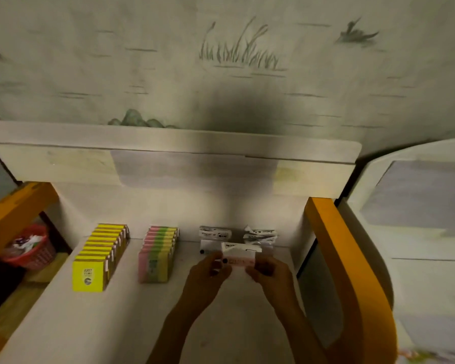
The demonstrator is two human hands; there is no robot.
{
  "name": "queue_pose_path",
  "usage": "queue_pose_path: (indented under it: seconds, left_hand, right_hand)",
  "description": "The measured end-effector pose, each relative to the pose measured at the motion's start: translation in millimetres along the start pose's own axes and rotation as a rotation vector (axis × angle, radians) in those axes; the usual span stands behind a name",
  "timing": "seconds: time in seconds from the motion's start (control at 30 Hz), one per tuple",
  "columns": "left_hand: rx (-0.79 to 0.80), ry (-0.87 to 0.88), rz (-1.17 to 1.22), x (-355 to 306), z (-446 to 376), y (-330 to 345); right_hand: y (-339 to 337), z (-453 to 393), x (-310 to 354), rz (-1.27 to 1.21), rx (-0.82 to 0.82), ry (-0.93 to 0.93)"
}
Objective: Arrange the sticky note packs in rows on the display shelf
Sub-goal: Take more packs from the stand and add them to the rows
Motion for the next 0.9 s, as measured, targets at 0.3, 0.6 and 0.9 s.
queue_pose_path:
  seconds: [0.3,0.6,0.9]
  left_hand:
    - [-0.089,0.161,-0.662,15.7,9.5,-10.2]
    - [-0.089,0.11,-0.619,28.5,11.6,-17.8]
    - [-0.132,0.136,-0.603,29.8,13.6,-16.5]
  right_hand:
    - [-26.0,-18.6,-46.0,0.156,-0.198,0.055]
    - [-24.0,-15.8,-46.0,0.297,-0.341,-0.038]
    - [-18.0,-24.3,-46.4,0.386,-0.355,-0.065]
Point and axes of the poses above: each hand's wrist, its own z-axis away from the middle knuckle, its own y-axis out of the palm, x = y × z, the point moved 5 cm from there along -z, towards the middle knuckle, and after that the axes turned 2 degrees about -y, right-handed, at the moved point
